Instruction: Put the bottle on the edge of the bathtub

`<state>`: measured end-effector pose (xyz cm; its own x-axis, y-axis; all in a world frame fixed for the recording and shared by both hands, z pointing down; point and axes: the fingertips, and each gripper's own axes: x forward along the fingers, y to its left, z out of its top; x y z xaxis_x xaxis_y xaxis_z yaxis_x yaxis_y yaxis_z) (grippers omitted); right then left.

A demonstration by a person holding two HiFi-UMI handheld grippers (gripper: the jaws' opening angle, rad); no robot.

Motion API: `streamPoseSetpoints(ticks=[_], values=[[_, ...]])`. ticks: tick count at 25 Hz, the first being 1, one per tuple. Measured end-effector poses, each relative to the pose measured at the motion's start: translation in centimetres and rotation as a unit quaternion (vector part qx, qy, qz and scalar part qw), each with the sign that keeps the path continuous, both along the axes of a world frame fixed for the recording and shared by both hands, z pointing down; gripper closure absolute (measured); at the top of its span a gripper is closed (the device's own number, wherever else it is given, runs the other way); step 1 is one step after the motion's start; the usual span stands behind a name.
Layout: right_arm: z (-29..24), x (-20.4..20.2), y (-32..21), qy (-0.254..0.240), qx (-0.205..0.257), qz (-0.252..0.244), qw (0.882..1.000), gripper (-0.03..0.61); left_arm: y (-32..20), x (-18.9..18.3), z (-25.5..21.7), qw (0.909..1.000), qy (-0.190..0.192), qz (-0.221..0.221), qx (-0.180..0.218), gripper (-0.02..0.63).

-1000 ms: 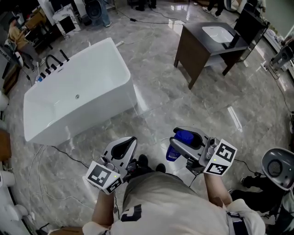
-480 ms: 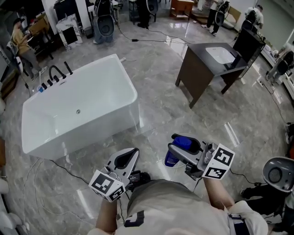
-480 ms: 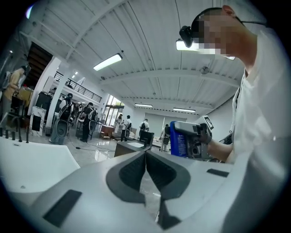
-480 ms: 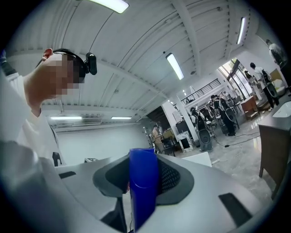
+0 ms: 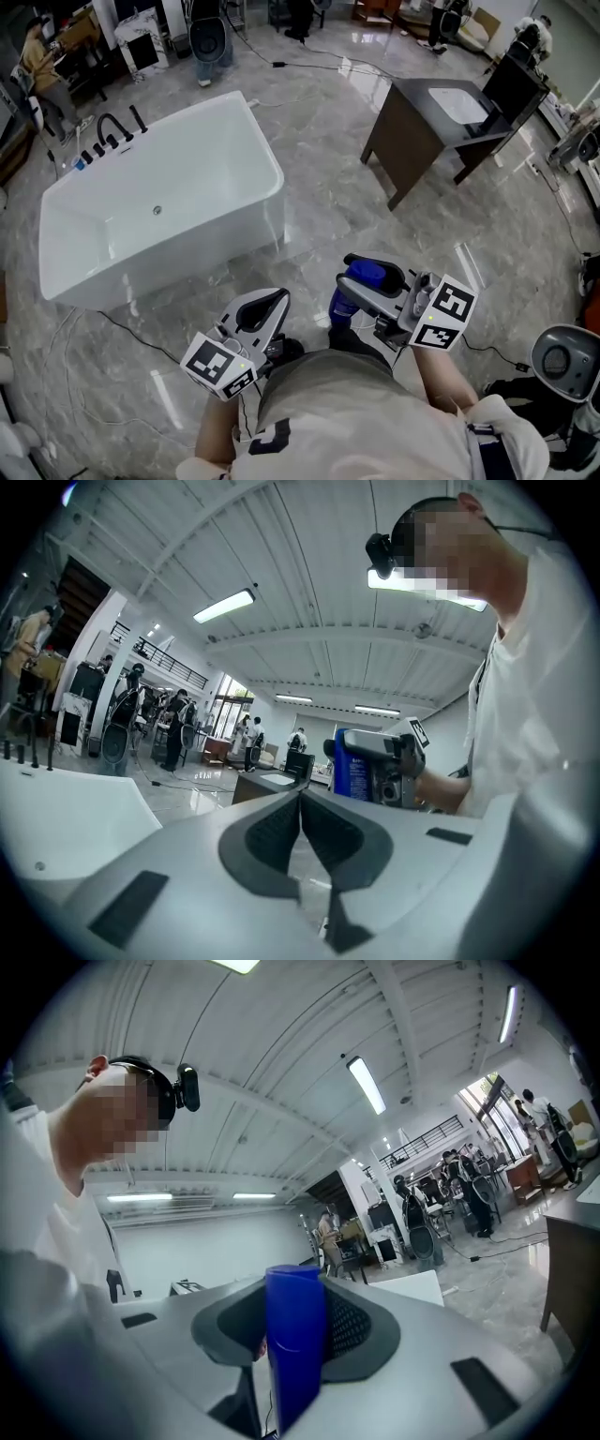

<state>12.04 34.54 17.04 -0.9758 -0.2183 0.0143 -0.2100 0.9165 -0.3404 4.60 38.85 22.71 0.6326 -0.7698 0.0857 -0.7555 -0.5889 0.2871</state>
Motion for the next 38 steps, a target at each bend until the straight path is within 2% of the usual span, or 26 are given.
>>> streamPoseSetpoints(ticks=[6,11,17,25,33,38], values=[[0.4,0.6,-4.4,-0.016,-0.010,-0.016,1.000,0.430,-3.9,0.5,-0.2,0.9997,-0.017,-0.019,-0.006,0.551],[0.6,3.8,-8.8,-0.030,-0.014,-0.012,0.999,0.430,-8.4,3.2,-0.4,0.9993,-0.032,-0.019,-0.009,0.551],[1.5,8.8,-14.0,-0.040,-0.016,-0.001,0.999,0.430,-13.4,7.5,0.7,0.9983,-0.053,-0.006,-0.024,0.551],[1.9,16.1,-21.8,-0.046,-0.020,-0.023,0.998,0.430,-21.8,15.1,0.8,0.9961,-0.078,-0.012,-0.041,0.551],[2.0,17.0,-23.6,-0.035,-0.005,-0.043,0.998,0.430,-23.2,14.5,0.6,0.9937,-0.089,-0.056,-0.040,0.551],[1.6,16.7,-24.5,-0.044,0.002,-0.067,0.997,0.430,-23.8,15.3,0.6,0.9922,-0.099,-0.060,-0.047,0.551]])
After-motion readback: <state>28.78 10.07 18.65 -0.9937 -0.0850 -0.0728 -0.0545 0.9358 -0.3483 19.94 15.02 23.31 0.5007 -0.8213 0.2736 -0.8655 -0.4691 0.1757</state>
